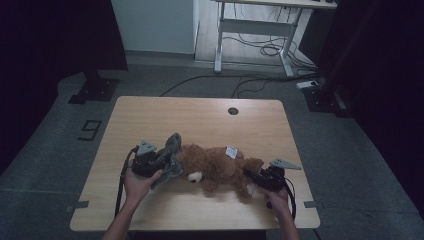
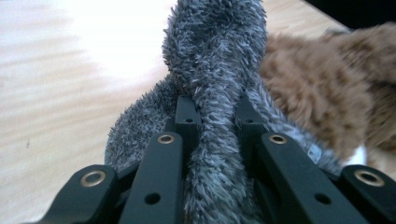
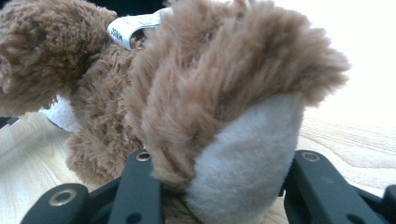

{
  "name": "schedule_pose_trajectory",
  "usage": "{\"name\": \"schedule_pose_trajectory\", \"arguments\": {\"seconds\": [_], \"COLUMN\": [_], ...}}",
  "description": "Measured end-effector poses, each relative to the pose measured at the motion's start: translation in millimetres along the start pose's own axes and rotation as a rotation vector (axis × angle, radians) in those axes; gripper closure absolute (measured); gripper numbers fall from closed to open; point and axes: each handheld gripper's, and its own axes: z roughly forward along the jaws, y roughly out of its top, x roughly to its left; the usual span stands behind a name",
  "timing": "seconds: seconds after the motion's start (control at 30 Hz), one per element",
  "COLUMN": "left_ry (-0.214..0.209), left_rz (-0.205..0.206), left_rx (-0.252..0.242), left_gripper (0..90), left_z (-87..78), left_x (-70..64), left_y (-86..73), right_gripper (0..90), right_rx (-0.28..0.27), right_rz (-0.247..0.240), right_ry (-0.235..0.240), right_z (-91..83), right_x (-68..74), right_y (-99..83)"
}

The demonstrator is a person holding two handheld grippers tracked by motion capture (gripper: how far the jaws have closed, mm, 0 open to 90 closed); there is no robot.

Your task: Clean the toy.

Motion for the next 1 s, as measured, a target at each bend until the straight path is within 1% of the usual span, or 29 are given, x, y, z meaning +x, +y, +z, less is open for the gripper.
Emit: {"name": "schedule_pose_trajectory", "arguments": {"seconds": [0.03,0.07,0.17,0.2,0.23,0.27,0.33,0.37,0.4,0.43,0.47,0.53,0.57,0.6,0.63,0.67,0.7,0.73,0.77,0.8,0.87,0.9,0.93,0.97,1.0], "left_ry": [-0.006,-0.006,-0.020,-0.028,-0.044,-0.044,-0.077,-0.090,-0.090,-0.113,-0.113,-0.136,-0.161,-0.161,-0.189,-0.189,-0.205,-0.205,-0.234,-0.234,-0.252,-0.272,-0.278,-0.281,-0.281], "left_rz": [0.014,0.014,0.024,0.023,0.024,0.024,0.026,0.028,0.028,0.040,0.040,0.062,0.081,0.081,0.090,0.090,0.112,0.112,0.118,0.118,0.133,0.141,0.153,0.164,0.164], "left_rx": [-0.011,-0.011,-0.022,-0.029,-0.044,-0.044,-0.066,-0.069,-0.069,-0.072,-0.072,-0.064,-0.055,-0.055,-0.039,-0.039,-0.014,-0.014,0.002,0.002,0.019,0.039,0.054,0.069,0.069], "left_gripper": [76.4,76.4,76.4,76.4,76.4,76.4,76.3,76.3,76.3,76.3,76.3,76.2,76.2,76.2,76.2,76.1,76.0,75.9,75.9,75.8,75.8,75.8,75.8,75.8,75.7], "left_z": [0.8,0.8,4.1,4.8,4.2,4.2,2.4,2.2,2.2,4.6,4.6,9.4,17.9,17.9,30.7,30.7,44.5,44.5,56.9,56.9,69.9,79.8,85.6,90.9,90.9], "left_x": [-6.3,-6.3,-14.3,-16.3,-20.1,-20.1,-26.7,-29.8,-29.8,-38.3,-38.3,-49.7,-62.5,-62.5,-74.9,-74.9,-85.5,-85.5,-95.7,-95.7,-108.4,-119.1,-125.5,-131.2,-131.2], "left_y": [8.2,8.2,19.7,23.2,30.4,30.4,41.3,44.9,44.9,51.6,51.6,58.4,66.0,66.0,74.3,74.3,83.5,83.5,92.1,92.1,98.7,99.7,98.5,96.4,96.4], "right_gripper": [61.6,61.5,61.6,61.6,61.6,61.6,61.5,61.6,61.6,61.6,61.6,61.5,61.6,61.6,61.6,61.6,61.6,61.6,61.5,61.5,61.6,61.5,61.5,61.5,61.5], "right_rx": [-0.001,-0.002,0.001,0.001,0.000,0.000,-0.002,-0.002,-0.002,-0.004,-0.004,-0.004,-0.004,-0.004,-0.002,-0.002,-0.004,-0.004,-0.002,-0.002,-0.003,-0.002,-0.002,-0.001,-0.001], "right_rz": [-0.001,0.000,0.002,0.002,0.004,0.004,0.011,0.010,0.010,0.003,0.003,-0.004,-0.008,-0.008,-0.009,-0.009,-0.009,-0.009,-0.013,-0.013,-0.017,-0.015,-0.015,-0.014,-0.014], "right_ry": [-0.007,-0.009,-0.015,-0.015,-0.020,-0.020,-0.020,-0.018,-0.018,-0.015,-0.015,-0.016,-0.016,-0.016,-0.015,-0.015,-0.015,-0.015,-0.017,-0.017,-0.019,-0.019,-0.019,-0.019,-0.019], "right_z": [-0.4,-0.5,-1.0,-1.0,-1.0,-1.0,-1.3,-1.2,-1.2,-0.7,-0.7,-0.4,-0.3,-0.3,-0.3,-0.3,-0.2,-0.2,-0.5,-0.5,-0.5,-0.3,-0.3,-0.2,-0.2], "right_x": [0.1,0.1,-0.9,-0.9,-2.2,-2.2,-3.5,-3.3,-3.3,-1.9,-1.9,0.2,1.2,1.2,1.3,1.3,1.7,1.7,2.4,2.4,2.4,2.3,2.1,1.7,1.7], "right_y": [-0.1,-0.2,-0.5,-0.5,-0.8,-0.8,-1.0,-0.9,-0.9,-0.9,-0.9,-0.5,-0.3,-0.3,-0.4,-0.4,-0.5,-0.5,-0.5,-0.5,-0.4,-0.4,-0.3,-0.2,-0.2]}}
